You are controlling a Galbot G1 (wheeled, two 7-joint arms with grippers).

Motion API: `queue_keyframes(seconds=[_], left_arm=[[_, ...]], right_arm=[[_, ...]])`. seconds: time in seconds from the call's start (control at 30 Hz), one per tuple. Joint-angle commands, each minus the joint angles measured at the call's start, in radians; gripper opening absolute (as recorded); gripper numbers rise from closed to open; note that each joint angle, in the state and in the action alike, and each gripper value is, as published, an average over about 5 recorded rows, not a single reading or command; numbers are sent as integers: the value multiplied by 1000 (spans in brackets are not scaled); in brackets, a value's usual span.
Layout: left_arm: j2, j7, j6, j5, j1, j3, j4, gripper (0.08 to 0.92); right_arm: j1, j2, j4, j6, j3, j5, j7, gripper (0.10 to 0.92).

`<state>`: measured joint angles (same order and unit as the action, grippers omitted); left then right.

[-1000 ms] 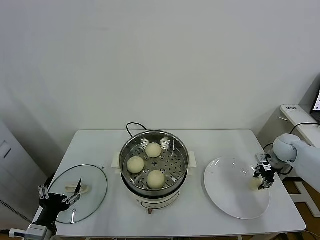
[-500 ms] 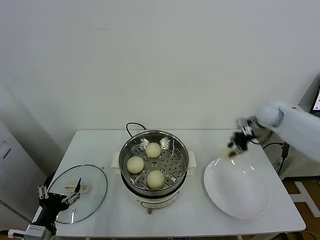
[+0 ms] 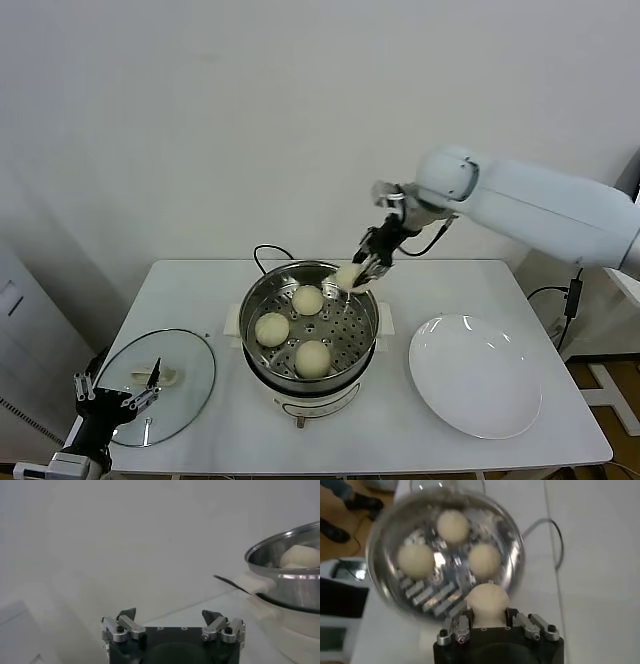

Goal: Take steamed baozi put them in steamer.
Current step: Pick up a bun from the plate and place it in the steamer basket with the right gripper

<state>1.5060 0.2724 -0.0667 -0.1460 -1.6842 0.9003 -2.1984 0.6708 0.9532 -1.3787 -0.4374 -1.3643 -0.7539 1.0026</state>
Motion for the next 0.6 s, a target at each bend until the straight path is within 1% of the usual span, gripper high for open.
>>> queue_keyframes(seconds=[0.03, 0.23, 0.33, 0.53, 0.6], left_arm=[[1, 1, 3, 4, -1, 1, 5, 823], [-4, 0, 3, 14, -1, 12, 7, 823], [-4, 0, 3, 15, 0, 13, 8, 823], [0, 0, 3, 13, 0, 11, 5, 823], [0, 1, 4, 13, -1, 11, 5, 823]], right_arm=[[-59, 52, -89, -97, -74, 9, -96, 421], [-88, 34, -68, -95, -73, 49, -116, 426], [-96, 32, -61, -94, -66, 57, -126, 445], [-109, 39, -37, -87, -46, 68, -155, 560], [-108, 41, -30, -87, -44, 66, -157, 614]])
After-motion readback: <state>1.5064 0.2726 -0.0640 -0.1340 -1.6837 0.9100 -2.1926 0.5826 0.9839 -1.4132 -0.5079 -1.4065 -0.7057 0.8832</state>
